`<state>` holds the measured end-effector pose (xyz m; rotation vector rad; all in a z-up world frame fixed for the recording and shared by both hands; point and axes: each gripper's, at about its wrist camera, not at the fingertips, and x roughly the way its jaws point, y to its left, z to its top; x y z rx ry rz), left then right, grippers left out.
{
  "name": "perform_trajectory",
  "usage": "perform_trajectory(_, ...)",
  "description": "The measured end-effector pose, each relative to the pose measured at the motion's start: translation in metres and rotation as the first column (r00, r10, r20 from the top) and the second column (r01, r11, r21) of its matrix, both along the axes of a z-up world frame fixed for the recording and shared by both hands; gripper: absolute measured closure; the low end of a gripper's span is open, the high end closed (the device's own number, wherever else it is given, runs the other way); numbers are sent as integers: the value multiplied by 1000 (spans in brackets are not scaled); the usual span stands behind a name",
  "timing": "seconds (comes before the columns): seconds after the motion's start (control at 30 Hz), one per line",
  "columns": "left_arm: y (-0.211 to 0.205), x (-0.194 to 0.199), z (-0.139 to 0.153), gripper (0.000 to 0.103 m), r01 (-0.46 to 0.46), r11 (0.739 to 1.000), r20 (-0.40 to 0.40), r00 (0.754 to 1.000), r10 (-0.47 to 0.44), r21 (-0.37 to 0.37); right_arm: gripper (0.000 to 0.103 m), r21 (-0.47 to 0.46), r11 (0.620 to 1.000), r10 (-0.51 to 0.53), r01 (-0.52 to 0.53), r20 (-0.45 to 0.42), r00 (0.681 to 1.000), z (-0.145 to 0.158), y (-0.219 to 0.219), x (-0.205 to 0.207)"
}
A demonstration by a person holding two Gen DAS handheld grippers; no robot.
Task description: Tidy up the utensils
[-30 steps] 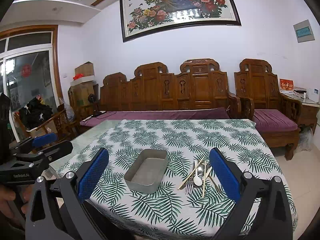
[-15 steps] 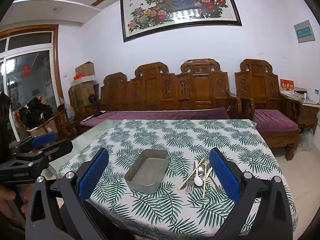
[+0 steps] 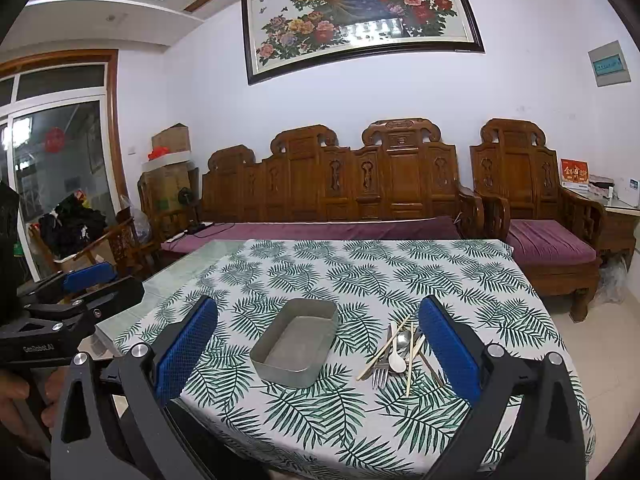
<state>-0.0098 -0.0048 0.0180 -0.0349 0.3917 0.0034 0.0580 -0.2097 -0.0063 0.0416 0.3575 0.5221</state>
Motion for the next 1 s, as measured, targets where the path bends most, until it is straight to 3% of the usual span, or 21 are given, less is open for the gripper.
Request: perform_trajectory(1.0, -3, -4, -3, 7, 18, 1000, 0, 1000, -18, -4, 2, -1, 1000, -2, 2, -6, 1000, 2, 5, 0)
